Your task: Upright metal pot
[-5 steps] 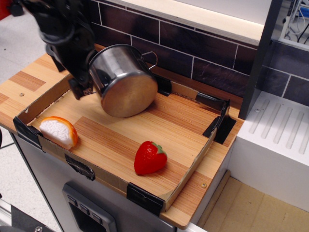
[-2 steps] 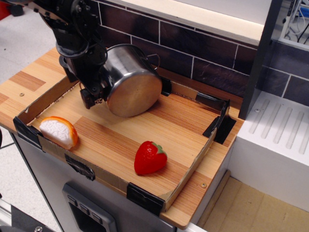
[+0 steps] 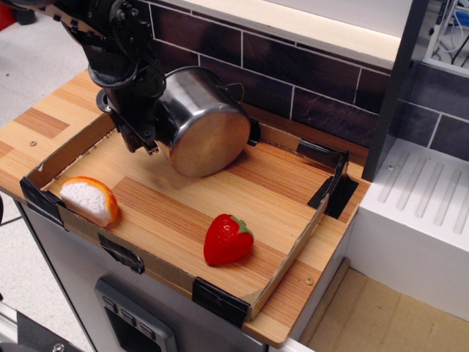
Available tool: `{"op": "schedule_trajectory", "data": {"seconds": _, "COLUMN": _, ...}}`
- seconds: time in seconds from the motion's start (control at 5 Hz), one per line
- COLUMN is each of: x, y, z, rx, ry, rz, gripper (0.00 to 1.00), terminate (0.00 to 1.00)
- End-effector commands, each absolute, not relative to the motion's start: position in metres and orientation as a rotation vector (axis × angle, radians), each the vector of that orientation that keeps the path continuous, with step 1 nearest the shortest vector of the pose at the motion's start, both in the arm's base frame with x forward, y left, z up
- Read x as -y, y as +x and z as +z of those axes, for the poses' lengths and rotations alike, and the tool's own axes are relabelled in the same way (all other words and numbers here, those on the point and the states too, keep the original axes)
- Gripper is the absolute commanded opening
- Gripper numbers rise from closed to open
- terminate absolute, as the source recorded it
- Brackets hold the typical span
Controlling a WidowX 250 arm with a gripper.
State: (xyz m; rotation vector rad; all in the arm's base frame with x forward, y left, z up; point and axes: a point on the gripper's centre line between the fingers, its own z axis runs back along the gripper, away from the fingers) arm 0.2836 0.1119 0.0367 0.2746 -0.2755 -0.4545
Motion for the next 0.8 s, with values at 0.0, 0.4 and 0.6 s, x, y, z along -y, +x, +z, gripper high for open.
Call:
{"op": "schedule_trajectory", "data": {"seconds": 0.0, "x": -0.118, "y": 0.293, "z": 0.058, "rx": 0.404, "ry": 0.394, "rz": -0.443, "gripper": 0.00, "terminate": 0.00}}
{"op": "schedule_trajectory", "data": {"seconds": 0.4, "x": -0.125, "y": 0.290, "z": 0.085, "rx": 0.570, "ry": 0.570, "rz": -0.333, "gripper": 0.00, "terminate": 0.00}}
{"op": "schedule_trajectory", "data": {"seconds": 0.6, "x": -0.125, "y": 0.289, "z": 0.094, "rx": 0.645, "ry": 0.722, "rz": -0.352, "gripper": 0.00, "terminate": 0.00}}
